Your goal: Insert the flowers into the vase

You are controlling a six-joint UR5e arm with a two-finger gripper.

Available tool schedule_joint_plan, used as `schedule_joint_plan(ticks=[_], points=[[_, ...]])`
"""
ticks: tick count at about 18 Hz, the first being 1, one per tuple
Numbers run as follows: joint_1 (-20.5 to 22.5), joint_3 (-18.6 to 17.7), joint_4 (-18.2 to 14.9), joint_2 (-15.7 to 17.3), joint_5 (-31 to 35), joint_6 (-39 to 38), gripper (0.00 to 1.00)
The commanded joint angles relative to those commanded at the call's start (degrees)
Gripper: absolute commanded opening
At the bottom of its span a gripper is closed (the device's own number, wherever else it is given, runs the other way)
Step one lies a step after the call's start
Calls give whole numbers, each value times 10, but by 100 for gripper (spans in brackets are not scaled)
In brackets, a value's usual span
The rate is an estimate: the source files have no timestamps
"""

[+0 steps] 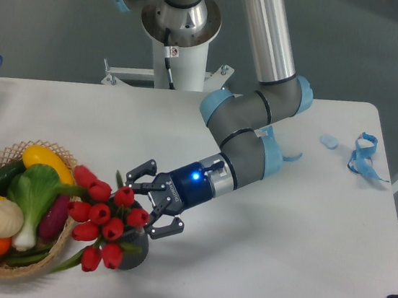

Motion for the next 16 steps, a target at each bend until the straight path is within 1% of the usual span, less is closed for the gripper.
schedule_joint_plan(ticks=[2,3,5,6,7,8,9,11,13,14,16], points=[[4,-8,0,20,10,2,100],[11,-11,0,34,35,2,100],[30,-11,0,60,119,2,100],[43,-11,2,69,140,0,100],[54,-13,2,78,153,1,100],[73,-25,2,102,170,2,100],[83,-28,3,115,178,0,100],[102,-29,3,134,189,0,100],[135,-28,1,158,209,1,100],[143,-28,1,175,225,2,100],[178,-30,-1,221,303,2,100]])
